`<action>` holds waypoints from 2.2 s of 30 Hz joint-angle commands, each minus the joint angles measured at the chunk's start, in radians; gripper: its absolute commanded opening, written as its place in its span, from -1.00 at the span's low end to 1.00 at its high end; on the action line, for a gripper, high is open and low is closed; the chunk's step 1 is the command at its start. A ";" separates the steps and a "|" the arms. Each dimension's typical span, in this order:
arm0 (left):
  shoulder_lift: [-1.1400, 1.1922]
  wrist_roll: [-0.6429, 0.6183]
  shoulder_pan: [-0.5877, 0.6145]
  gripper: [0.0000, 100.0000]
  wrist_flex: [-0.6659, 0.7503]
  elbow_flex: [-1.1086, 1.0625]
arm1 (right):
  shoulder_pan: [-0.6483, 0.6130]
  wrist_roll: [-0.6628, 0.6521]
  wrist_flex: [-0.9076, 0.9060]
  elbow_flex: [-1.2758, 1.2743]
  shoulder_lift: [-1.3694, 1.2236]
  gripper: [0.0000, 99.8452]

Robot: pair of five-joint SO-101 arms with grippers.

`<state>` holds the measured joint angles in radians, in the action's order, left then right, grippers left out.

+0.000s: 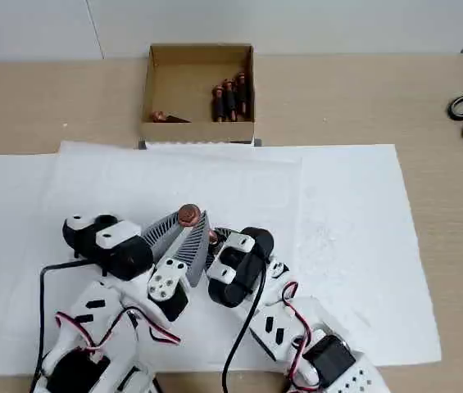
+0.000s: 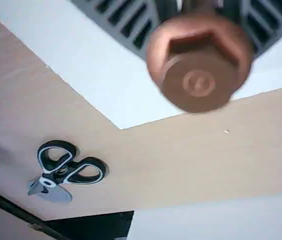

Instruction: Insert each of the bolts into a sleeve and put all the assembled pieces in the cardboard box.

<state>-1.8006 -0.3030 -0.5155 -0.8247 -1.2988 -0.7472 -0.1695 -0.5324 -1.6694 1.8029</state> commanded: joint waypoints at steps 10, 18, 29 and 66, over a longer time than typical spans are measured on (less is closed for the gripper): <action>-0.009 0.025 -0.006 -0.99 0.000 -0.048 | -0.005 -0.009 0.031 -0.014 0.013 -0.99; -0.009 0.021 -0.044 -0.99 -0.040 -0.079 | -0.005 -0.009 0.031 -0.014 0.013 -0.99; -0.009 -0.048 -0.161 -0.99 -0.069 -0.182 | -0.005 -0.009 0.033 0.002 0.013 -0.99; -0.009 0.051 -0.069 -0.58 -0.141 -0.320 | -0.001 -0.044 0.028 0.025 0.013 -0.99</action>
<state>-1.8144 -0.3061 -0.6076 -0.9014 -1.5382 -0.7442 -0.2064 -0.5401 -1.6663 1.7921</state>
